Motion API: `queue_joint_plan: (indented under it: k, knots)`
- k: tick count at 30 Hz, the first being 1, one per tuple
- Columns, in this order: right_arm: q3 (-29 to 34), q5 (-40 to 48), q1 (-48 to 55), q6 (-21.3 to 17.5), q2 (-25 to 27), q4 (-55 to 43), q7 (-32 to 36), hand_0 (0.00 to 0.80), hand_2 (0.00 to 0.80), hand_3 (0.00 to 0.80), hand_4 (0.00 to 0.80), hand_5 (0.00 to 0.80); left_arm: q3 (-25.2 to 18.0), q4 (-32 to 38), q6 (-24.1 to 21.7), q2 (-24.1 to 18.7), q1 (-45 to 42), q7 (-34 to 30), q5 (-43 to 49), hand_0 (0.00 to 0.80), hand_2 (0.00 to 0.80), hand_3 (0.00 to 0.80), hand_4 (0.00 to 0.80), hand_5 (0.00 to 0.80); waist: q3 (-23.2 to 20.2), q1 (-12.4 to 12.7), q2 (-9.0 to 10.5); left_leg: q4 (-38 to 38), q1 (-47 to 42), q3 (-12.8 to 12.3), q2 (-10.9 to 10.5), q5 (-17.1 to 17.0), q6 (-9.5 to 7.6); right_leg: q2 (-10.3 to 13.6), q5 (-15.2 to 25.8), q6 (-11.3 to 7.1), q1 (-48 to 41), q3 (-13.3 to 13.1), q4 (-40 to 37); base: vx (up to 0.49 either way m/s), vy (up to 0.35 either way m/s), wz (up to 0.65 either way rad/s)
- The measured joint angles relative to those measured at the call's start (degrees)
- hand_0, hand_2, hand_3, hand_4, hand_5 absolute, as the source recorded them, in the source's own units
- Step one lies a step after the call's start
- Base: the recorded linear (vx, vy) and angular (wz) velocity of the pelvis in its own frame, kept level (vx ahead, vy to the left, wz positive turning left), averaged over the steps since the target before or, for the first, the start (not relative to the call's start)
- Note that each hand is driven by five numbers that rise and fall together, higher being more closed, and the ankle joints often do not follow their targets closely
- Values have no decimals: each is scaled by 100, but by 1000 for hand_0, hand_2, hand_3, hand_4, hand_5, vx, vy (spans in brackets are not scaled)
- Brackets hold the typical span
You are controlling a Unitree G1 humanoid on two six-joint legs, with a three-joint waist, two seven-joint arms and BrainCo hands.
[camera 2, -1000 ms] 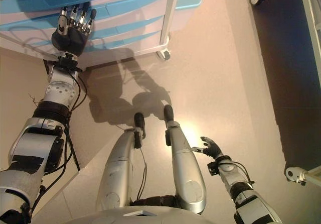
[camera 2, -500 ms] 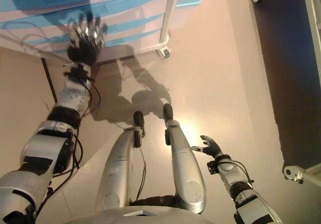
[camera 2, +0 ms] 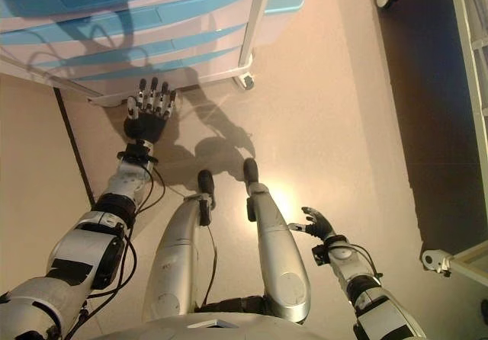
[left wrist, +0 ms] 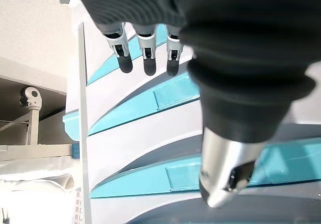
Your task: Open the drawer and pick up the medicine
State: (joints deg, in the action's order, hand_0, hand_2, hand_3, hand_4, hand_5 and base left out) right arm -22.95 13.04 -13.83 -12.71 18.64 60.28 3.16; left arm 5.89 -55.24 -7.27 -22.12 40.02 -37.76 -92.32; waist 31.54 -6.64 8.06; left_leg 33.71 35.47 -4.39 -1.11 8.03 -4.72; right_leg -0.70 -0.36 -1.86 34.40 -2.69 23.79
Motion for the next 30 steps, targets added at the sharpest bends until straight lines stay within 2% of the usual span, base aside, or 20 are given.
queue_joint_plan:
  k: [12,19,30]
  knots:
    - [-3,1,1,-99,8,34,72,0,0,0,0,0,11,50,-291,-452,745,93,-108,0,0,0,0,0,1,-33,2,6,6,-2,3,2,0,1,18,19,0,4,7,0,0,0]
    - [-29,4,1,-130,19,38,71,0,0,0,0,0,13,50,-299,-455,762,111,-132,0,0,0,0,0,1,-41,3,6,8,0,2,2,0,4,17,19,0,7,6,0,0,0]
    - [-53,35,2,-149,19,34,63,0,0,0,0,0,113,51,-301,-552,821,476,-231,0,0,0,0,0,2,-77,5,4,17,9,1,1,-1,7,16,19,2,16,2,0,0,0]
